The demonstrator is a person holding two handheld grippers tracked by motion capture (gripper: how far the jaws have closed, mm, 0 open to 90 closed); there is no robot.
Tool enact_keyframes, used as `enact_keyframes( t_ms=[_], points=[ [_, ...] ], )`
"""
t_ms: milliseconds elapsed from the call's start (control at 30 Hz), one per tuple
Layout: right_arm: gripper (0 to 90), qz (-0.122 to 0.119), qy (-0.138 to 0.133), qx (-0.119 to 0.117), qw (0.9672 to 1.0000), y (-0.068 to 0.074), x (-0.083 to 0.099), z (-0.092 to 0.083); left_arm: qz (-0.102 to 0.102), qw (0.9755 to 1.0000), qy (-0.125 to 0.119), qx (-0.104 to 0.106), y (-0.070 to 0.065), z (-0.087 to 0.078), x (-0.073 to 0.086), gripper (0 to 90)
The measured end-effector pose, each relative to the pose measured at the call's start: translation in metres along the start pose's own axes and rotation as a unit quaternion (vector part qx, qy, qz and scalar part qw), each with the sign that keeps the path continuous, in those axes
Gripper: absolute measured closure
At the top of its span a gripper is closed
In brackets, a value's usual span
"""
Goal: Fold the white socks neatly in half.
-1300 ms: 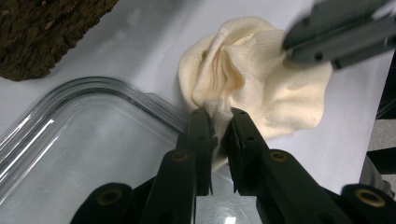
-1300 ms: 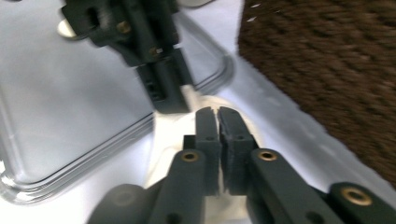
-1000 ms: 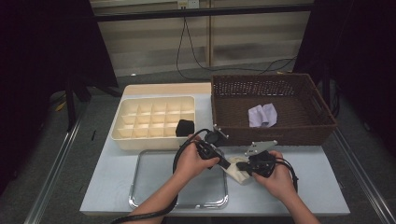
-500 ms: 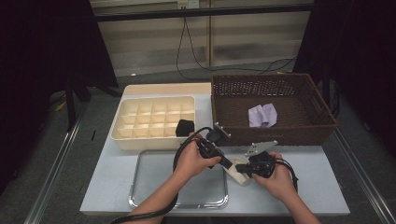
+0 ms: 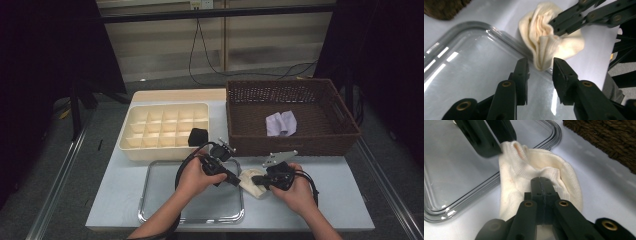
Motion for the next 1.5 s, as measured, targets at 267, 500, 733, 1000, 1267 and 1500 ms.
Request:
enact_keyframes(
  t_ms=[267,500,733,1000,1267,1500],
  points=[
    [90.0,-0.001,0.0,0.001,1.0,0.0,0.001,-0.001,-0.012,0.9999,-0.003,0.002,0.001,0.004,-0.009,82.4],
    [90.0,0.004,-0.004,-0.01,0.9999,0.002,0.0,-0.001,-0.021,0.9997,-0.013,-0.002,0.008,0.001,-0.017,83.1],
    [90.0,0.009,-0.004,0.001,1.0,0.001,0.0,-0.001,-0.027,0.9993,-0.025,-0.001,0.01,0.001,-0.021,82.3],
    [90.0,0.009,-0.01,0.005,0.9999,-0.002,0.0,0.0,-0.035,0.9988,-0.033,0.008,0.011,-0.003,-0.009,70.4],
    [90.0,0.012,-0.009,0.006,0.9999,-0.002,0.0,0.0,-0.027,0.999,-0.034,0.014,0.009,0.001,-0.01,72.3],
    [90.0,0.009,-0.01,0.005,0.9999,-0.002,0.0,0.0,-0.032,0.9991,-0.025,0.012,0.006,0.001,-0.016,82.5]
  ],
)
Point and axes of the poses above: each handheld gripper's, and its own axes: z roughly forward along the jaws, x roughly out of its underside, y roughly to its left, the point moved 7 cm from there along z, roughly forward along the jaws, and after that the axes turned 1 degree about z, right-handed, at the moved point
